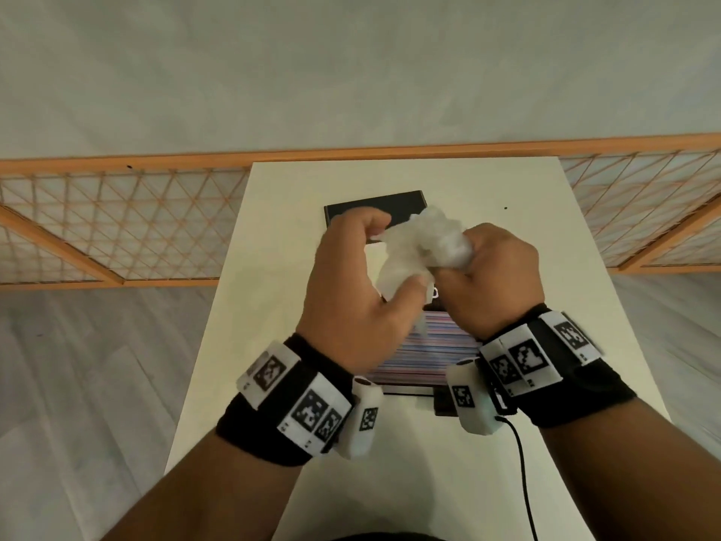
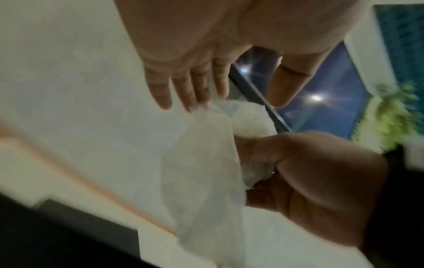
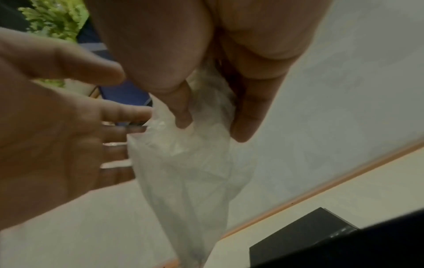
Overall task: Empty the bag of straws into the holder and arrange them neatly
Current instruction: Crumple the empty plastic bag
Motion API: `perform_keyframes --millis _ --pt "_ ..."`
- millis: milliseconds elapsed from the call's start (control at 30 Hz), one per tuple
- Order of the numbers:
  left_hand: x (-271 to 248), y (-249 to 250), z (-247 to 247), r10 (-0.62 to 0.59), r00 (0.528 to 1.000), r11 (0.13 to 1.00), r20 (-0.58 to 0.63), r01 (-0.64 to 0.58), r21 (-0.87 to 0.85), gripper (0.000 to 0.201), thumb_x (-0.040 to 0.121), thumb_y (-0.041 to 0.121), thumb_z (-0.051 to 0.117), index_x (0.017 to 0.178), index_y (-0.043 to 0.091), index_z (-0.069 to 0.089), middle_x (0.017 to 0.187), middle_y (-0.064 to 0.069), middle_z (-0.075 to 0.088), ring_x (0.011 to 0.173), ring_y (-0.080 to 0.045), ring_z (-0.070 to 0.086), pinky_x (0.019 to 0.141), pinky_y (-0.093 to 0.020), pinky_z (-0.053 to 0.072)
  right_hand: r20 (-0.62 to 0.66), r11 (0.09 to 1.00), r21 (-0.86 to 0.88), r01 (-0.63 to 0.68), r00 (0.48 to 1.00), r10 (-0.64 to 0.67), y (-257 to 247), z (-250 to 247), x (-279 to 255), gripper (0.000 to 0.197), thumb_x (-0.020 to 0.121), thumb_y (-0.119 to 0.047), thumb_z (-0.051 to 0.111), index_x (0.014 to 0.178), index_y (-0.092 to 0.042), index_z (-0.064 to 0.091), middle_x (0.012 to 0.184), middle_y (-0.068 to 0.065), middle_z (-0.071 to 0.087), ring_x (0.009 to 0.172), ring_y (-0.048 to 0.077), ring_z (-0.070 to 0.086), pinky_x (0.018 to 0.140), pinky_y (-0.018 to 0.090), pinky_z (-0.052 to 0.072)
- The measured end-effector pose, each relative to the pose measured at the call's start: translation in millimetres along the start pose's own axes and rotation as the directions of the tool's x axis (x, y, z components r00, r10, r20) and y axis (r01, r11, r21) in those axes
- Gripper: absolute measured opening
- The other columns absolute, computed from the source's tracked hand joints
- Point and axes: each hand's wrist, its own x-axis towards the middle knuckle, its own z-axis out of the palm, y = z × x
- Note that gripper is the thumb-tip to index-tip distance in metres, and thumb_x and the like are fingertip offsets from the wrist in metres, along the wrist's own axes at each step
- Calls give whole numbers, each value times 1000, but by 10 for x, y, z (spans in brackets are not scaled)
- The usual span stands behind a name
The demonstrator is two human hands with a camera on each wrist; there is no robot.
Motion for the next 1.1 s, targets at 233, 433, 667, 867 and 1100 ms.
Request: perform_keyframes --millis 233,433,667,867,1100 --pt "34 -85 159 175 934 974 311 -211 86 86 80 12 70 156 22 29 166 -4 17 154 -27 15 124 -42 19 199 797 515 -315 949 246 -198 -93 24 23 82 -21 65 61 -12 65 57 5 64 57 22 64 54 33 50" --pt "112 -121 252 213 953 974 215 -225 33 70 74 12 81 138 13 52 118 -9 59 105 -14 57 86 -21 48 563 137 771 -621 767 307 -164 -121 19 30 61 -8 69 87 7 66 87 24 66 91 41 65 82 49 52" --pt "169 -110 267 137 990 932 44 -144 334 53 67 17 86 67 23 34 57 18 31 48 4 31 53 -7 36 145 947 314 -66 989 21 -110 -263 -247 77 72 -55 68 138 -23 44 129 -9 49 104 2 56 81 18 49" --pt "30 62 427 136 990 979 36 -140 146 63 70 34 75 117 10 41 109 1 35 89 -10 46 70 -3 40 274 896 432 -104 962 -20 45 -275 -306 29 83 -41 55 90 -15 68 73 -1 69 67 14 63 64 36 53" --pt "-262 193 463 238 969 955 66 -246 167 53 65 25 83 109 6 60 104 -3 57 90 -15 57 76 -23 47 669 195 716 -670 739 79 86 -275 -413 26 89 -22 56 83 -3 73 85 16 73 81 24 71 74 34 54"
